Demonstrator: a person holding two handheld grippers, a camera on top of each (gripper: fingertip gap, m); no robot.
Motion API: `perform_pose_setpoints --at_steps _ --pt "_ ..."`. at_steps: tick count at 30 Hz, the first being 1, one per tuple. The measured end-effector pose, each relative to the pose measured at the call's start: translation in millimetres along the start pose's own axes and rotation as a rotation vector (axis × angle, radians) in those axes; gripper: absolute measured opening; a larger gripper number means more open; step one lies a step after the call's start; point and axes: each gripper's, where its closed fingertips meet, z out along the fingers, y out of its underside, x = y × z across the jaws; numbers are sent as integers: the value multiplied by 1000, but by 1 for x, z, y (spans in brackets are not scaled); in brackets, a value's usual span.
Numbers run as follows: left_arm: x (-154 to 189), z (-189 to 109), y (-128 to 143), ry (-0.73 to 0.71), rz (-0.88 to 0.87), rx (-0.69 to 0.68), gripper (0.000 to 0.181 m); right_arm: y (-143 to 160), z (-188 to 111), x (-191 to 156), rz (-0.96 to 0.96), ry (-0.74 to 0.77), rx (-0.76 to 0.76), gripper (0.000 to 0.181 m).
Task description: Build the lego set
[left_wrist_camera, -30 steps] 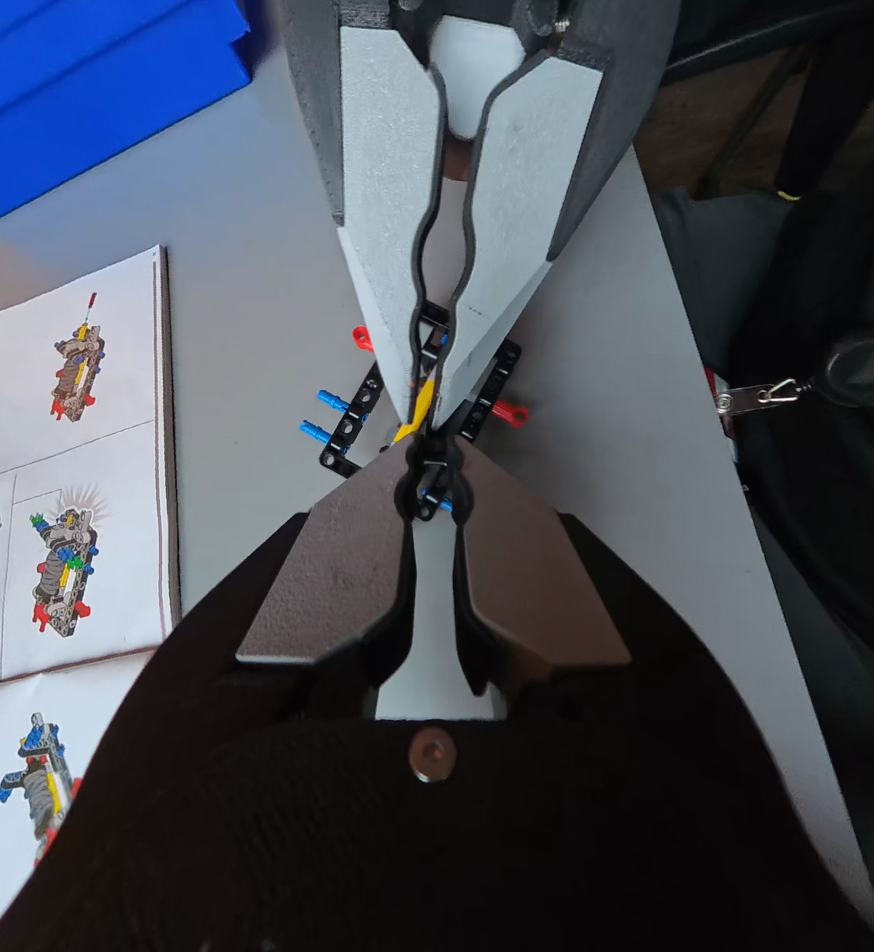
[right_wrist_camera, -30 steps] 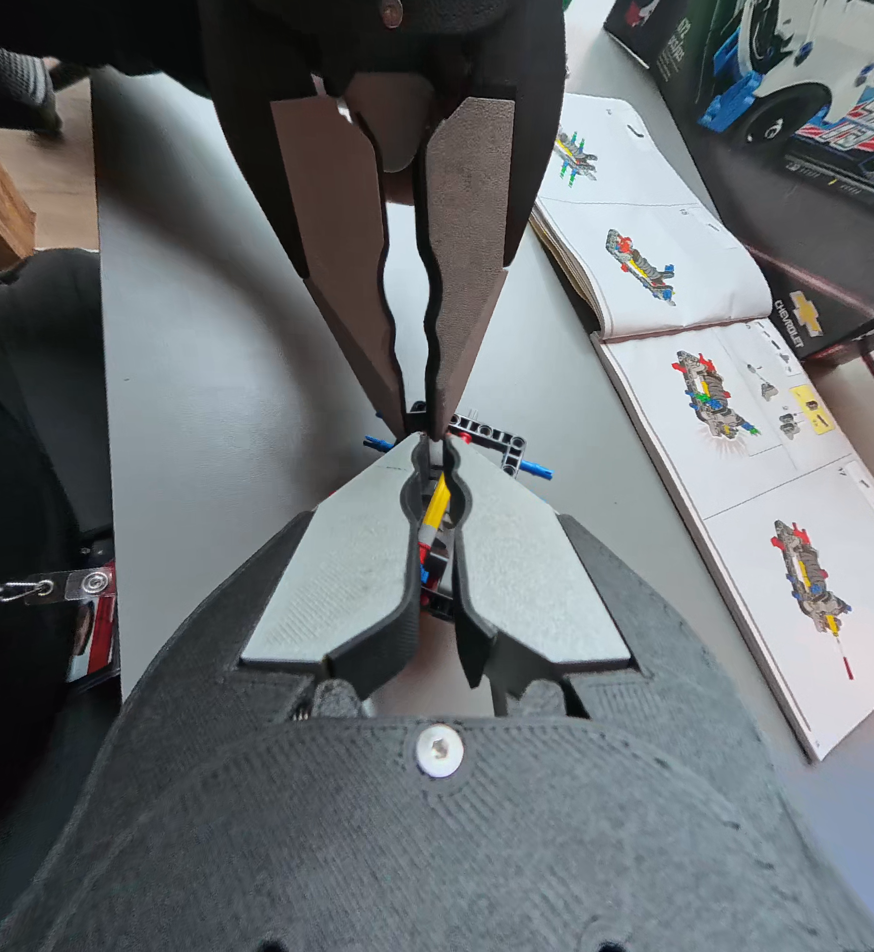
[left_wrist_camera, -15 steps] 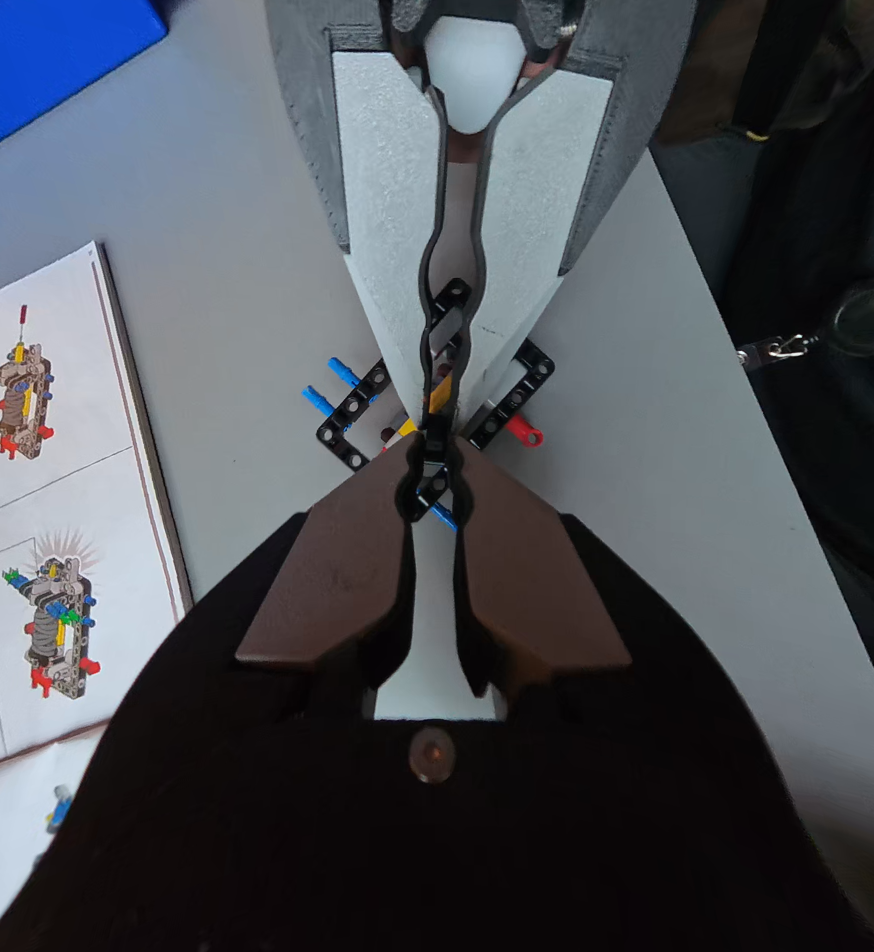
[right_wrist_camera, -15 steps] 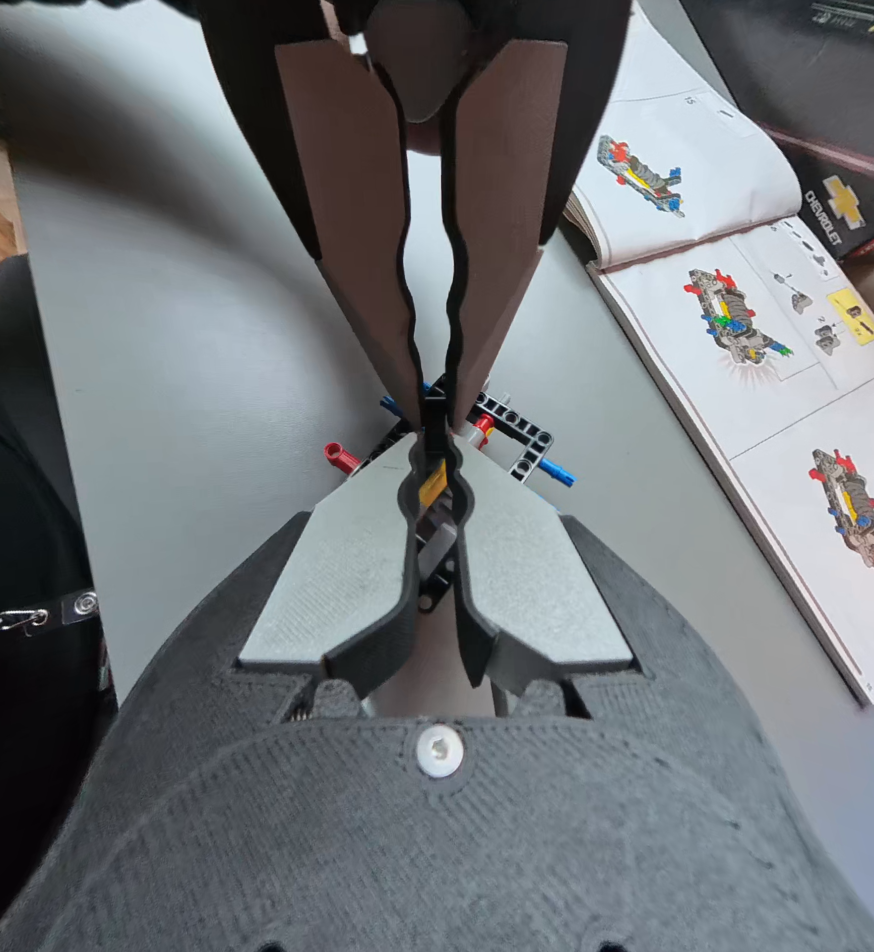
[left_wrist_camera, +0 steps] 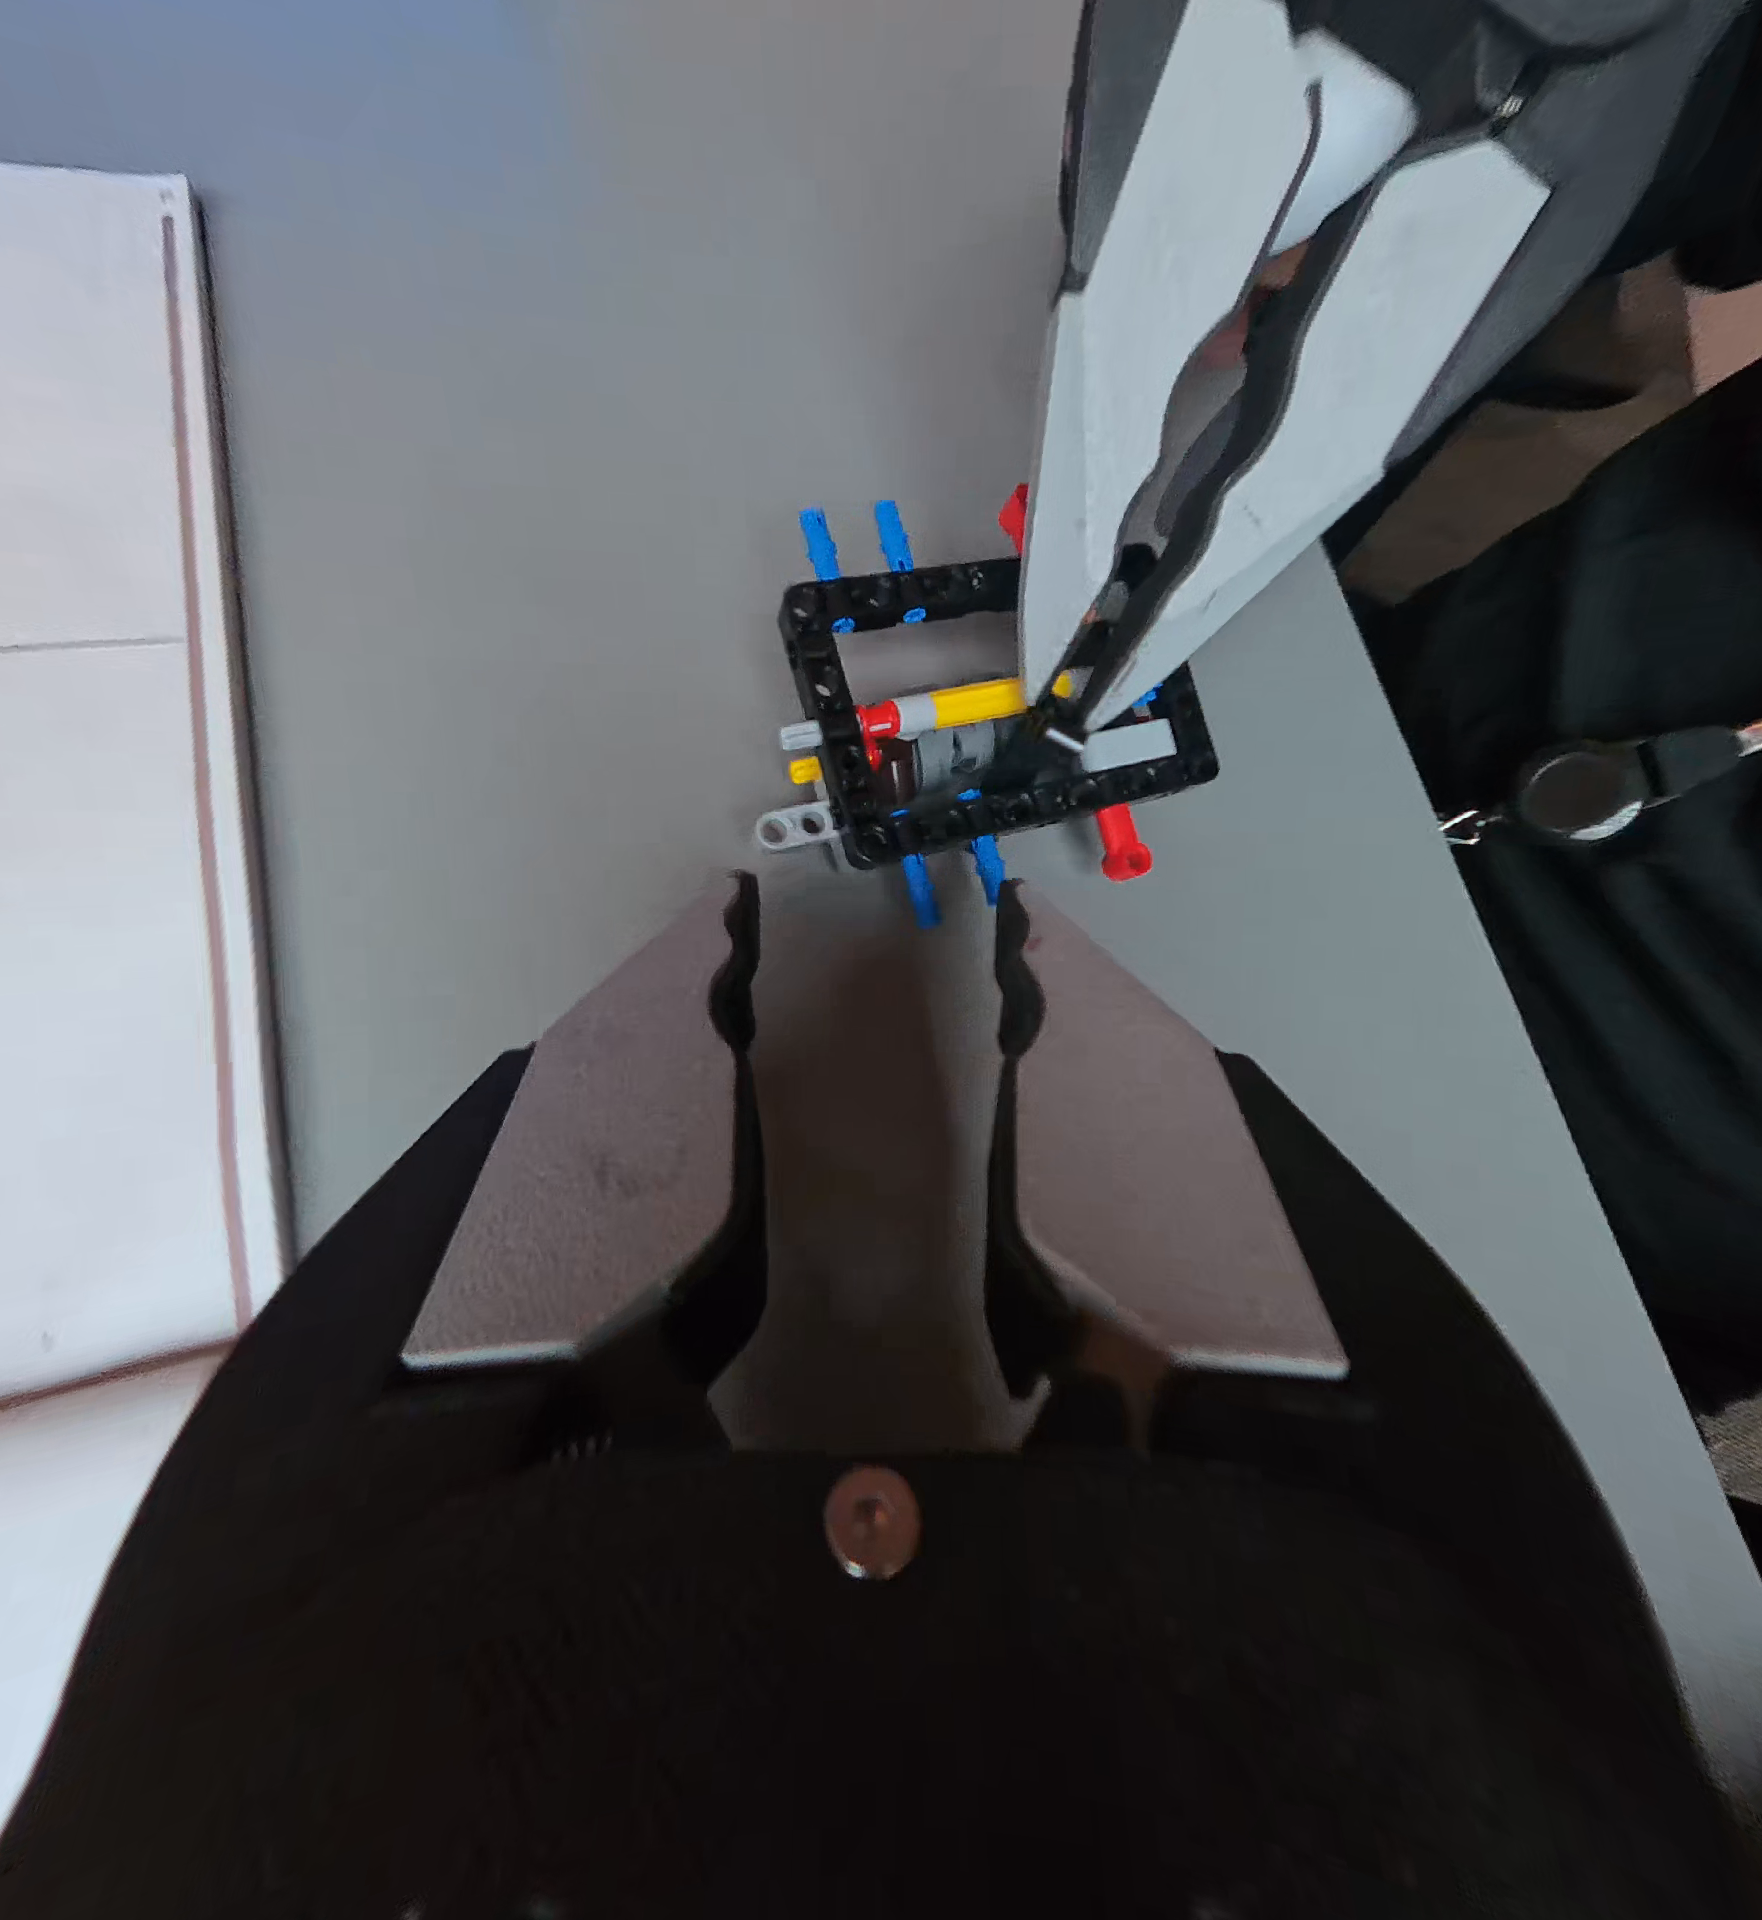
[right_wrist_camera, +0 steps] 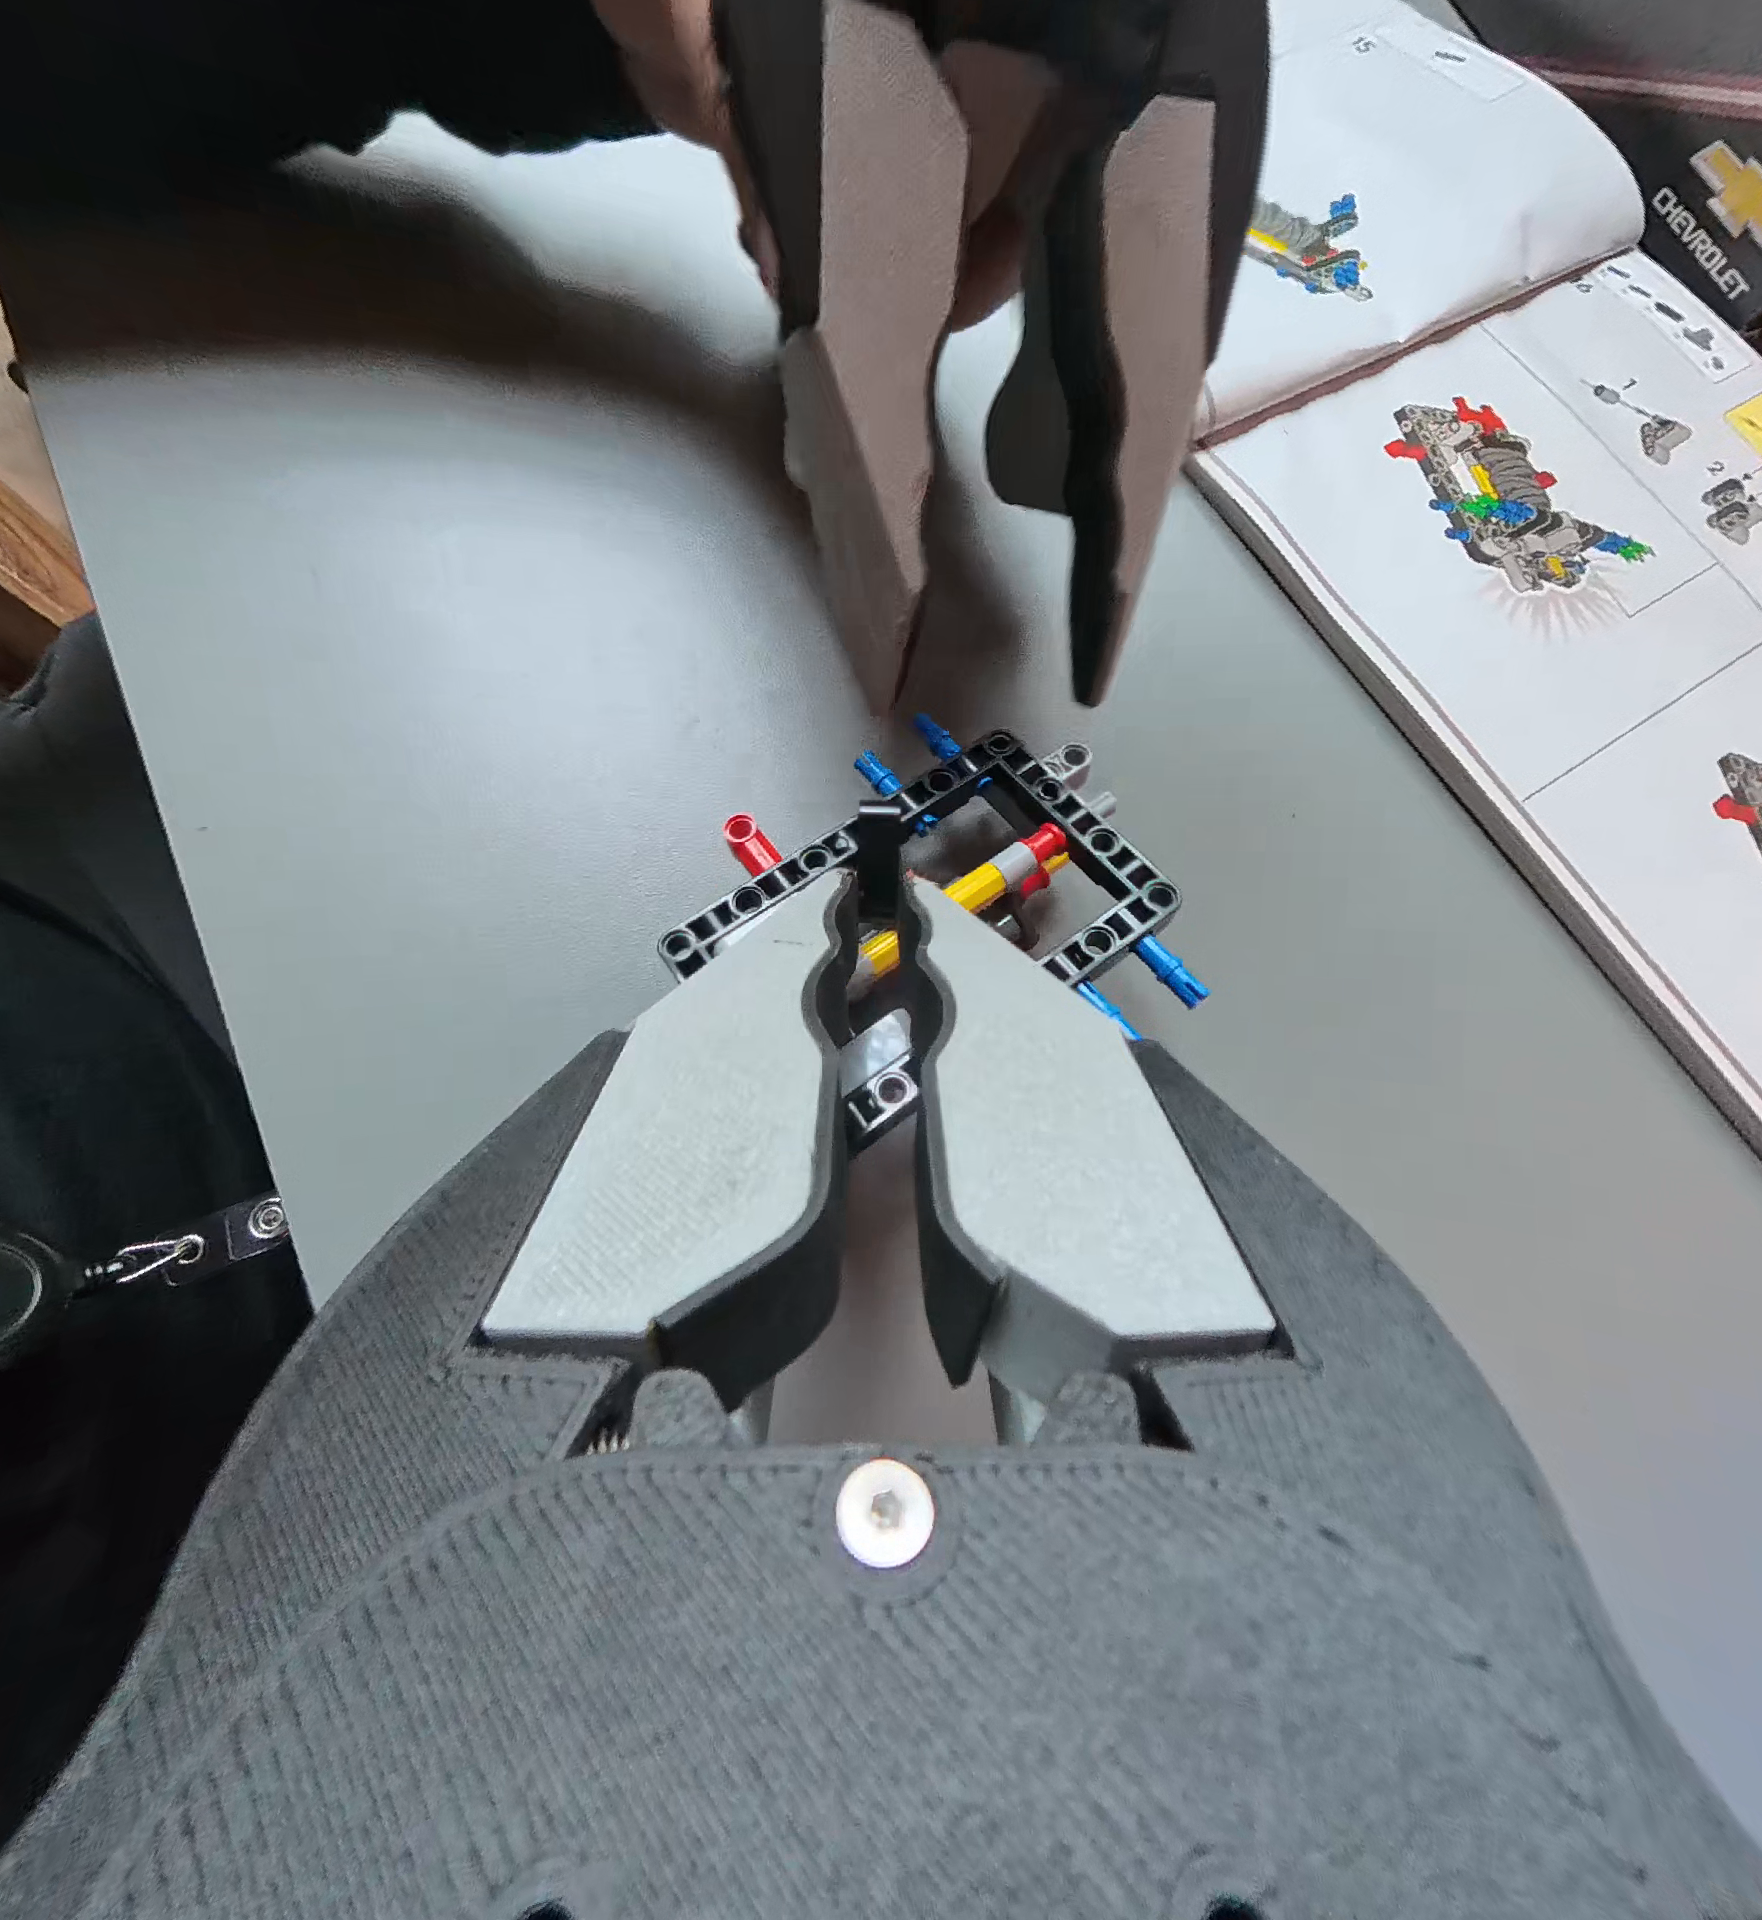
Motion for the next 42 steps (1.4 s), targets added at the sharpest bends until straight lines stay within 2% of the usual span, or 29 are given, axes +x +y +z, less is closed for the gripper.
perform_pose_setpoints --at_steps 3,6,10,12,14,15,17,21,24,26,28,30,32,33,38,40,42 --pt "-14 -6 -19 44 -34 58 44 1 -1 -1 9 -10 2 4" --pt "-11 -1 -33 209 -129 50 36 3 -1 -1 8 -15 1 4" --pt "-4 15 -14 282 -224 -118 24 7 -4 3 -14 0 -8 4" --pt "10 16 -8 307 -254 -141 23 9 -6 3 -19 -5 -6 3" --pt "18 18 -7 287 -287 -116 13 11 -7 4 -19 -11 -1 4" --pt "25 18 -7 303 -329 -102 13 12 -8 3 -18 -28 5 4" --pt "41 19 -12 346 -387 -48 0 11 -11 -6 -29 -89 17 4" --pt "59 26 -16 362 -432 25 0 18 -14 -7 -124 -80 -23 4" --pt "72 32 -22 386 -431 58 0 28 -14 -20 -202 -155 -93 4" --pt "75 35 -24 375 -444 78 7 28 -15 -17 -275 -133 -115 4" --pt "74 38 -21 325 -446 81 6 25 -15 -14 -317 -125 -130 3" --pt "74 36 -20 266 -446 100 15 22 -16 -12 -351 -129 -132 4" --pt "65 32 -12 124 -421 102 13 19 -17 -12 -385 -130 -123 4" --pt "61 28 -10 42 -382 100 23 18 -17 -10 -396 -118 -121 4" --pt "43 21 0 -321 -13 -16 56 20 -14 -4 -392 -97 -128 3" --pt "27 18 5 -440 127 -102 62 21 -14 -4 -381 -98 -126 3" --pt "16 18 9 -480 240 -166 61 22 -14 -3 -375 -94 -129 4"
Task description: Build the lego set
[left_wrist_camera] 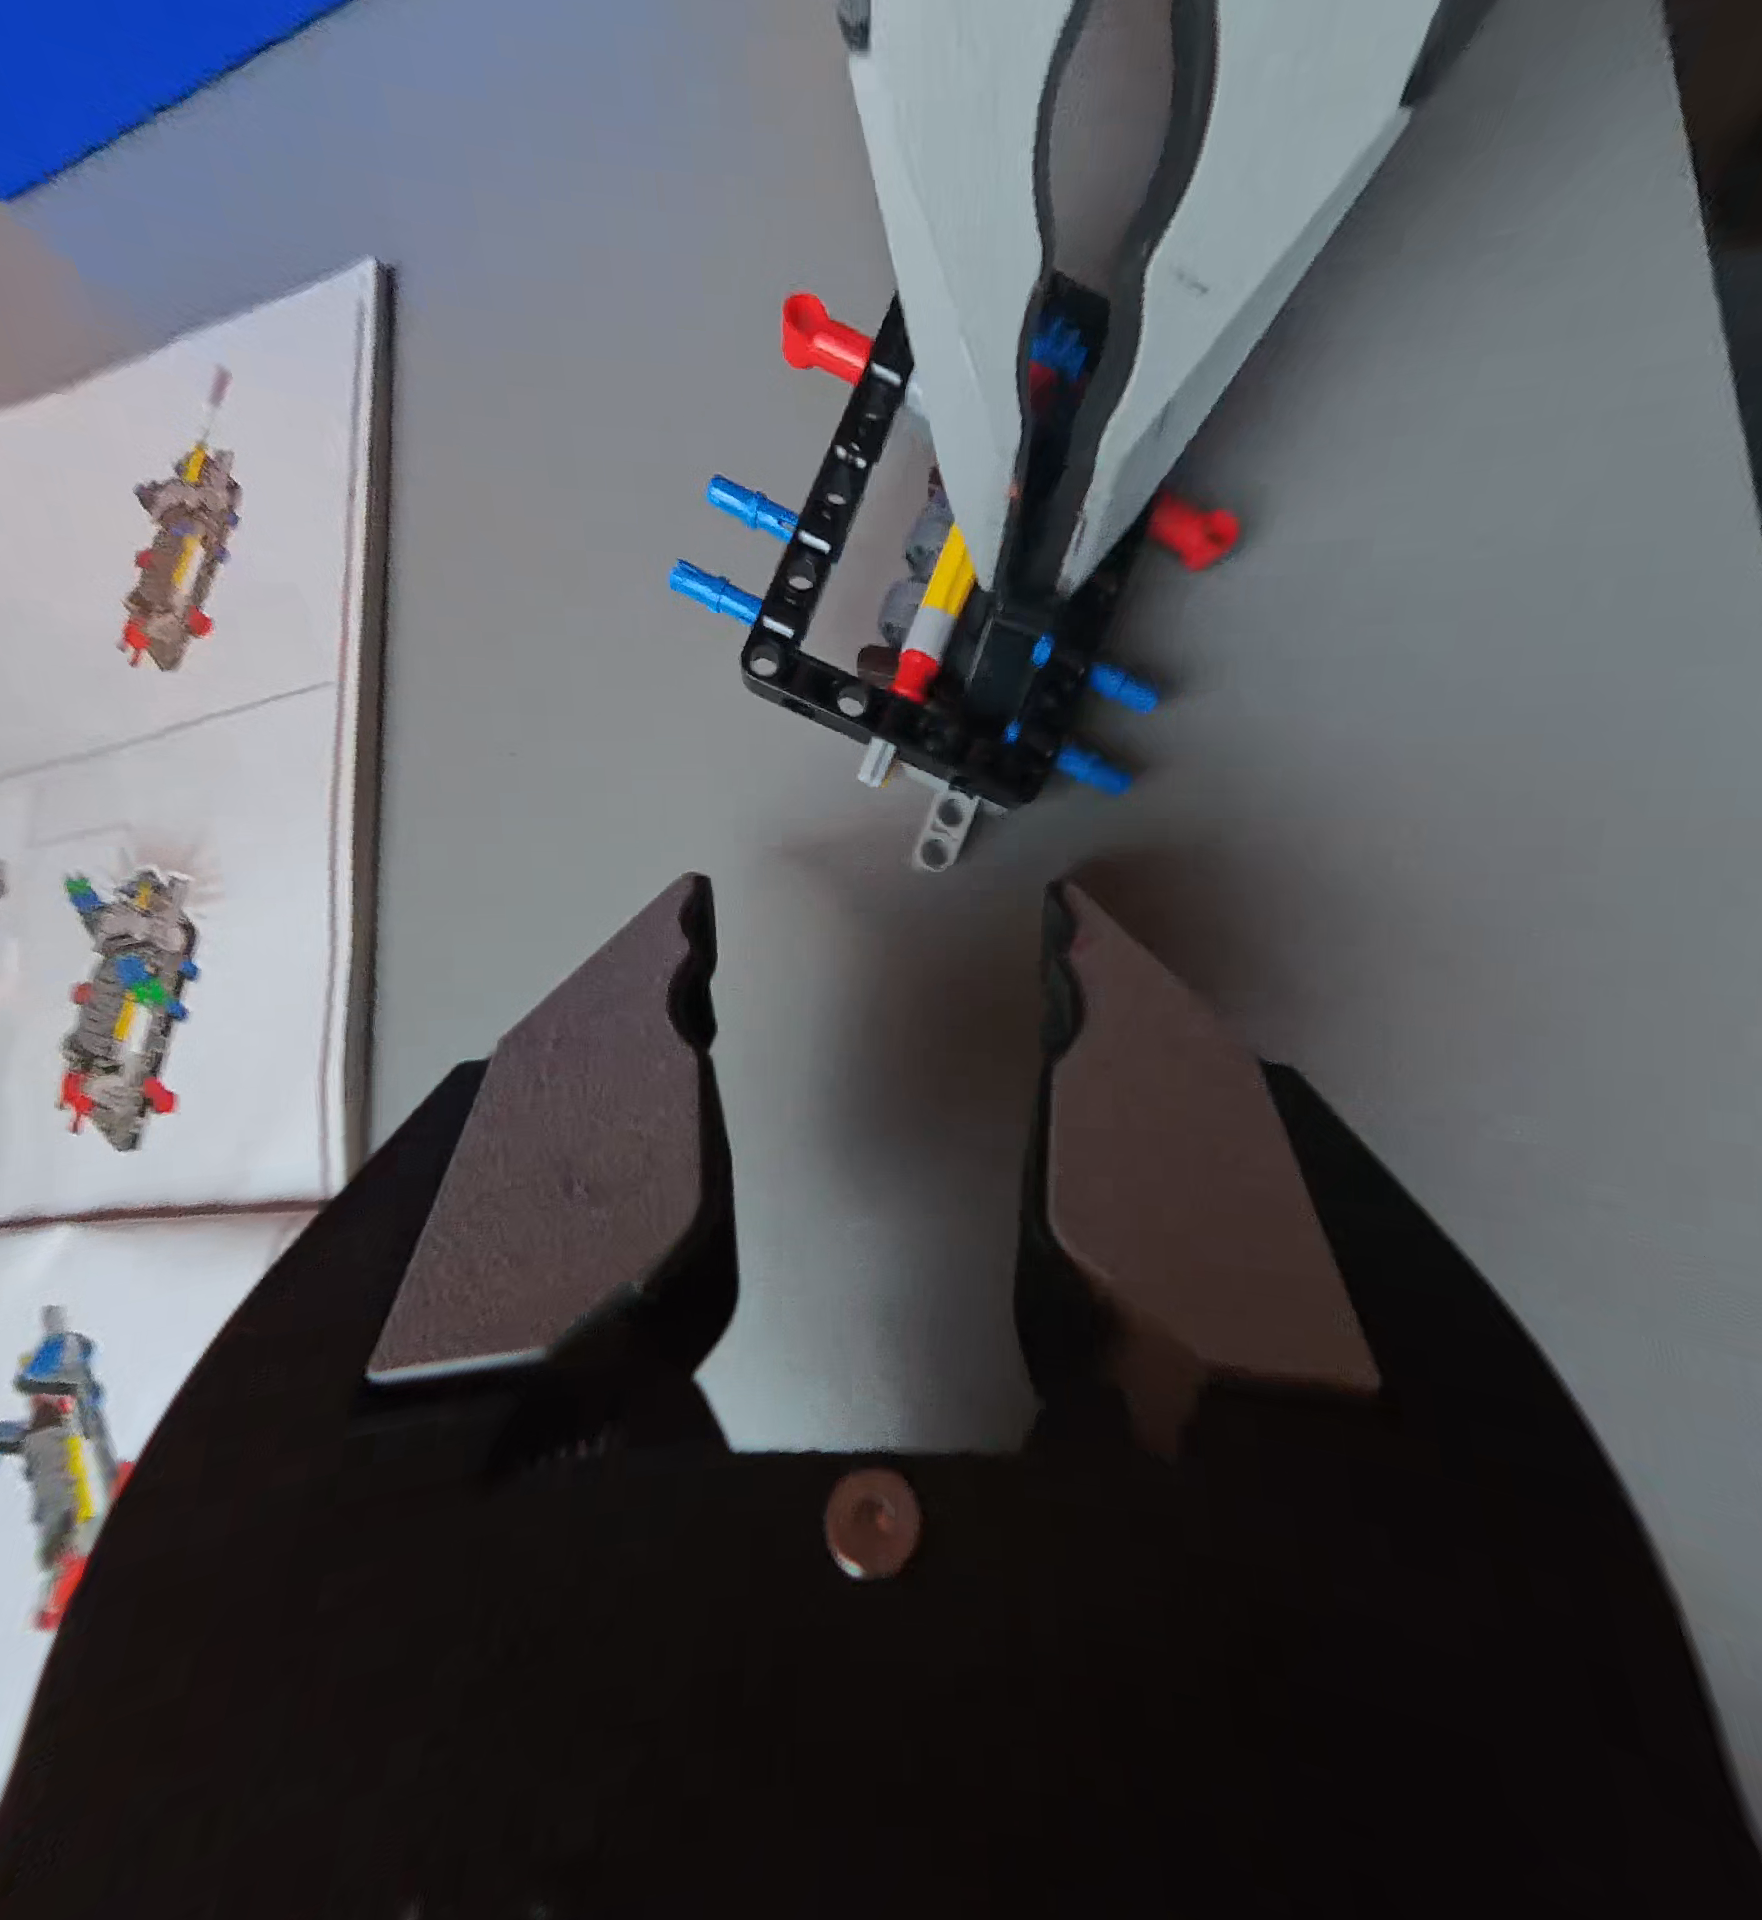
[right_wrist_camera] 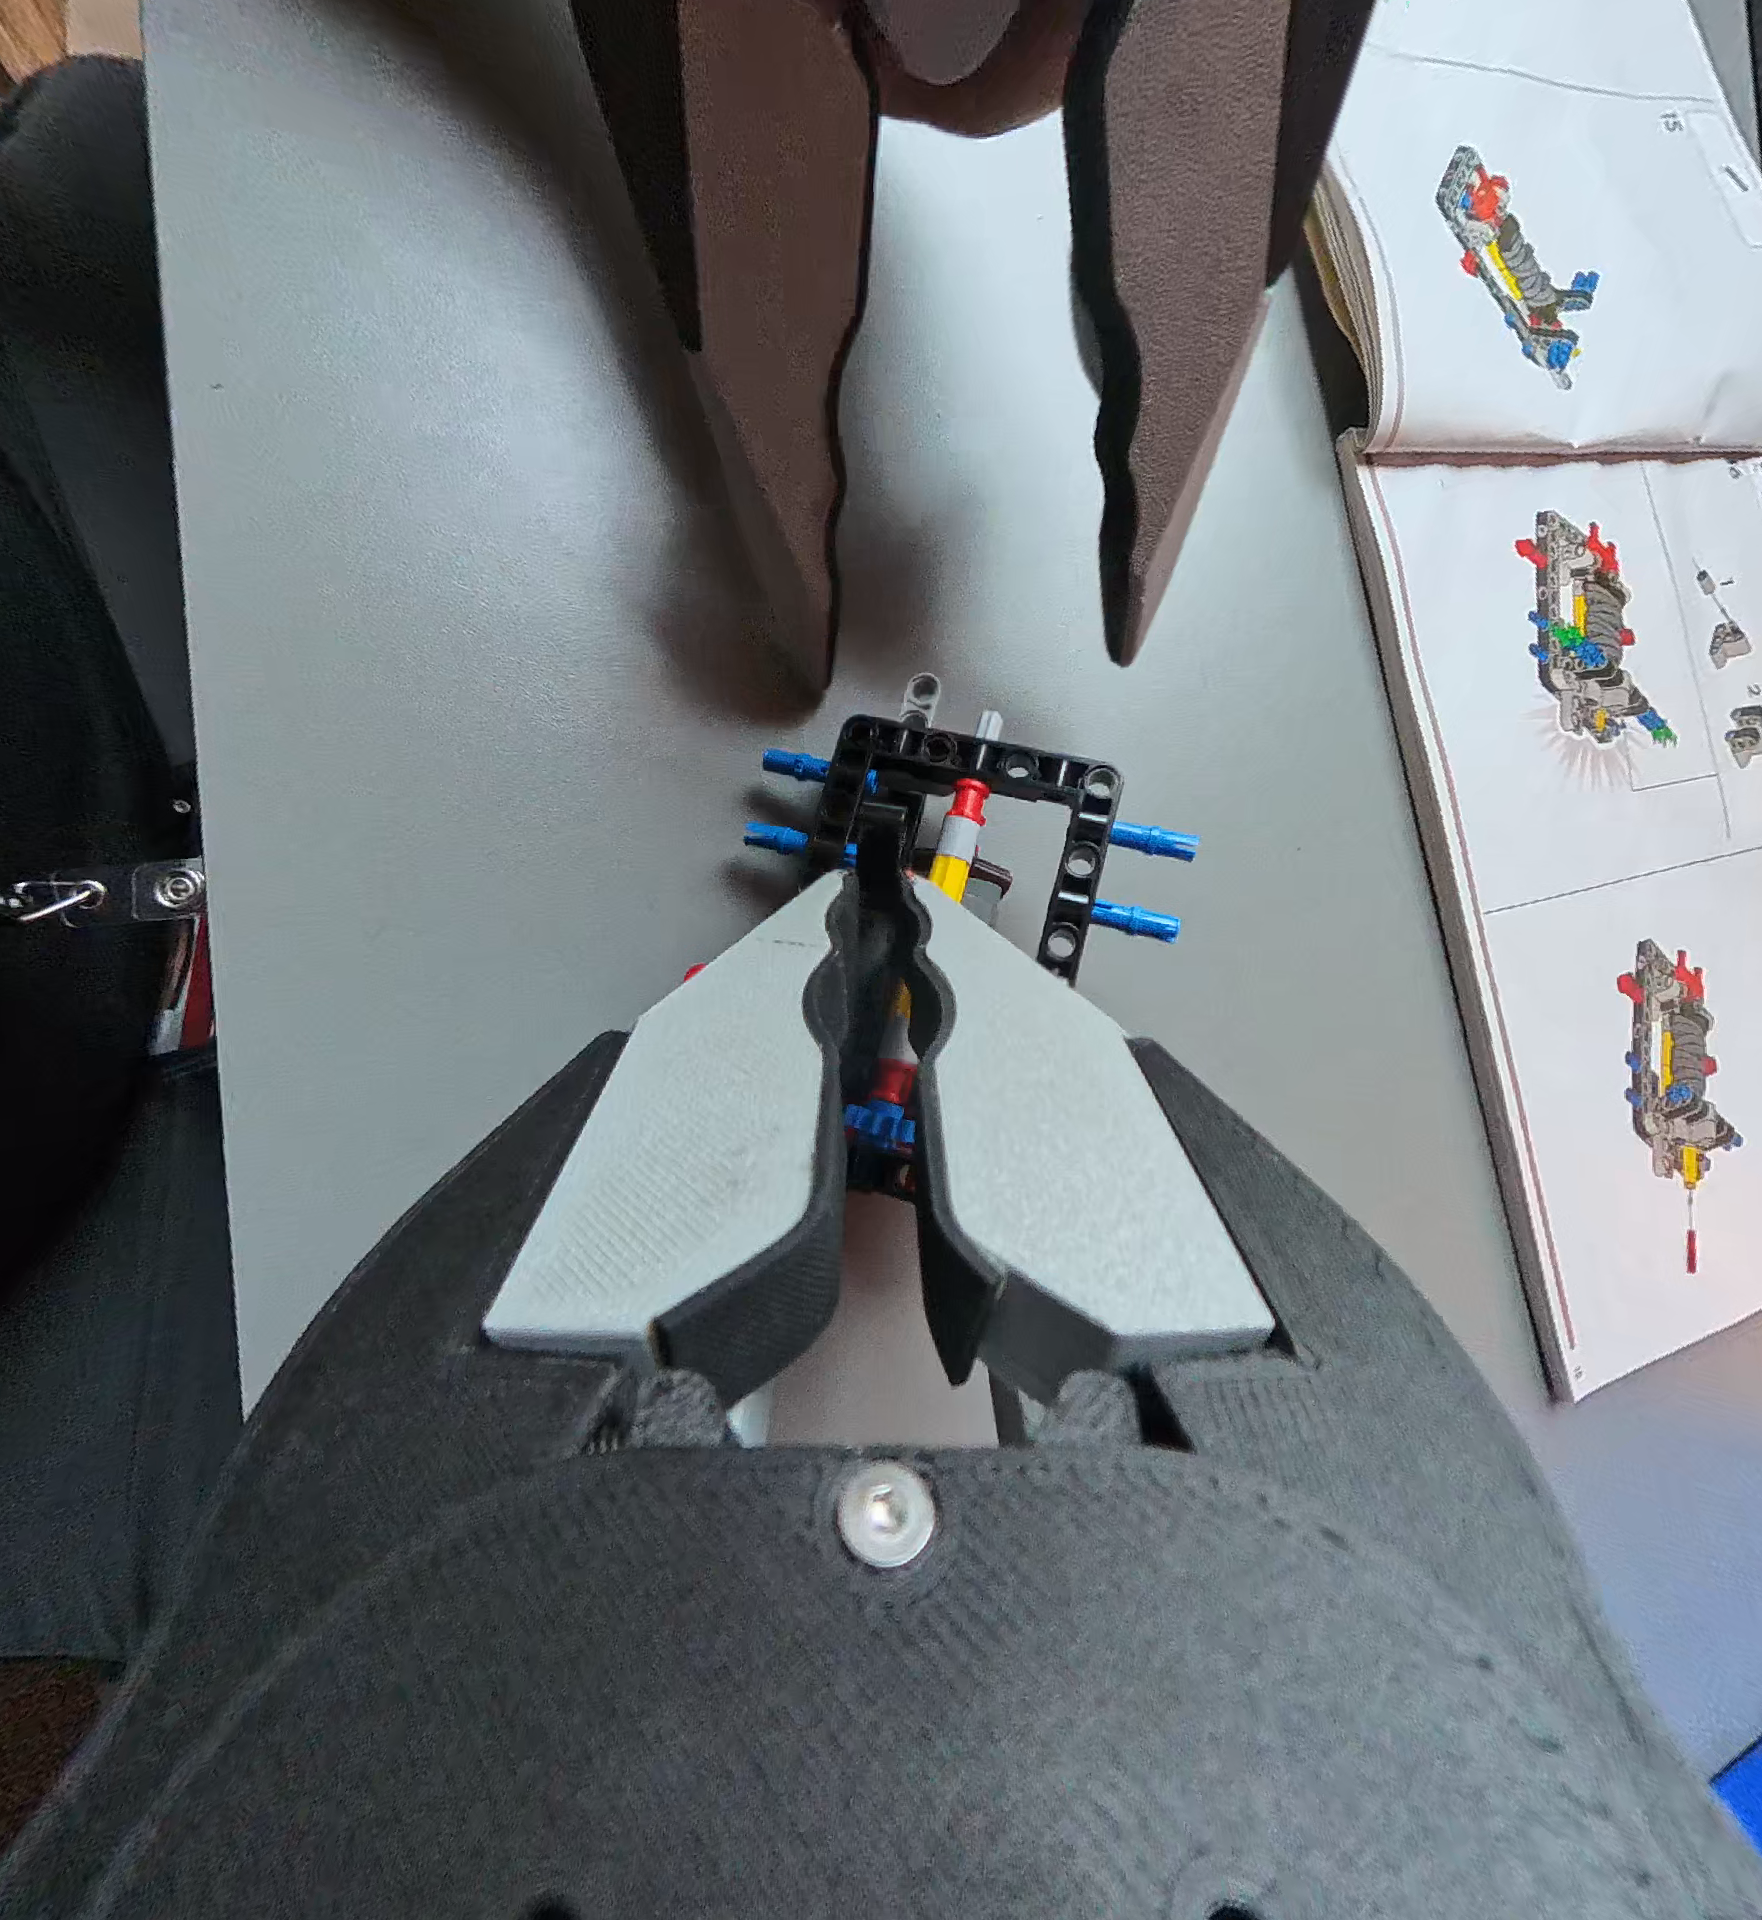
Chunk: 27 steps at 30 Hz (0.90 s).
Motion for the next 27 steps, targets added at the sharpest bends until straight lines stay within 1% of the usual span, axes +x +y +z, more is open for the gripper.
perform_pose_setpoints --at_steps 1,3,5,6,7,10,14,18,21,27 --pt "0 0 -2 20 28 9 59 1 0 0 5 -2 0 3" --pt "8 0 -7 111 53 30 57 2 0 0 18 -3 6 3" --pt "10 3 -6 149 56 32 51 3 0 0 27 -13 21 3" --pt "9 6 -4 159 52 25 45 3 0 0 28 -19 30 3" --pt "10 6 -6 173 49 46 39 3 0 0 27 -24 38 3" --pt "10 9 -10 155 88 81 30 5 -2 3 23 -25 51 3" --pt "18 11 -8 223 61 68 7 8 -2 7 30 -24 40 3" --pt "19 12 -12 184 101 68 6 9 -3 7 -19 -16 -13 3" --pt "24 10 -19 205 92 106 6 7 -6 7 -100 -12 -50 3" --pt "24 7 -27 185 65 162 5 5 -8 3 -94 -118 -144 3"
